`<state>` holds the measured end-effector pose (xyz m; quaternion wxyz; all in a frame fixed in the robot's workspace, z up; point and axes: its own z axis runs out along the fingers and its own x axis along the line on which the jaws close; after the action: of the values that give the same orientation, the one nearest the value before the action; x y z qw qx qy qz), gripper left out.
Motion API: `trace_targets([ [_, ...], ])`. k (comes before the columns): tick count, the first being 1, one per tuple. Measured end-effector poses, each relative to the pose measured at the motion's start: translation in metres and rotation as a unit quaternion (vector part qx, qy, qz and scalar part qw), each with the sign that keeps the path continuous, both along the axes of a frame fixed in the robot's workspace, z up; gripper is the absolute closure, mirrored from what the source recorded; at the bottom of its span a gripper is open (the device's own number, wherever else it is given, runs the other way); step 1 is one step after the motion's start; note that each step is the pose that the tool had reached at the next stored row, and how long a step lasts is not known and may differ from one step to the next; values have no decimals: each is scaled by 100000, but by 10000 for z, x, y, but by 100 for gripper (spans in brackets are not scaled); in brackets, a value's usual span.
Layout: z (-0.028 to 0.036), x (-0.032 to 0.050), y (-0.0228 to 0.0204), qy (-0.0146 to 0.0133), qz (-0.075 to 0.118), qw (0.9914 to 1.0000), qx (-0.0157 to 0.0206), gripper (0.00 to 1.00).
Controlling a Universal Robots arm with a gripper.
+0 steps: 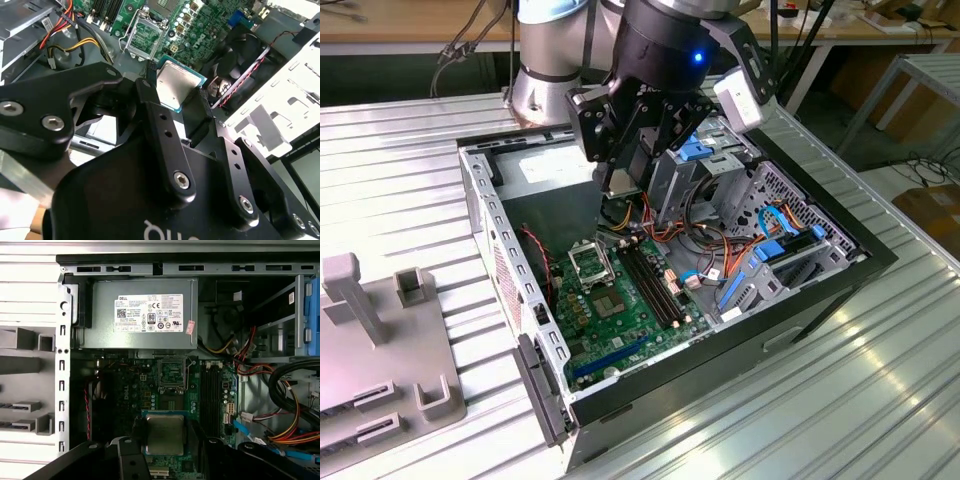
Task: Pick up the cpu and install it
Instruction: 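Pick up the cpu and move it towards the insertion slot, then place the cpu into insertion slot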
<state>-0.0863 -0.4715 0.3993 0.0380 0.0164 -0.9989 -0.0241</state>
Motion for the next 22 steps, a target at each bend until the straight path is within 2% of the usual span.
trace_targets([
  [11, -1, 5, -3, -5, 9, 100000, 5, 55],
  [22, -11, 5, -49, -3, 6, 100000, 3, 55],
])
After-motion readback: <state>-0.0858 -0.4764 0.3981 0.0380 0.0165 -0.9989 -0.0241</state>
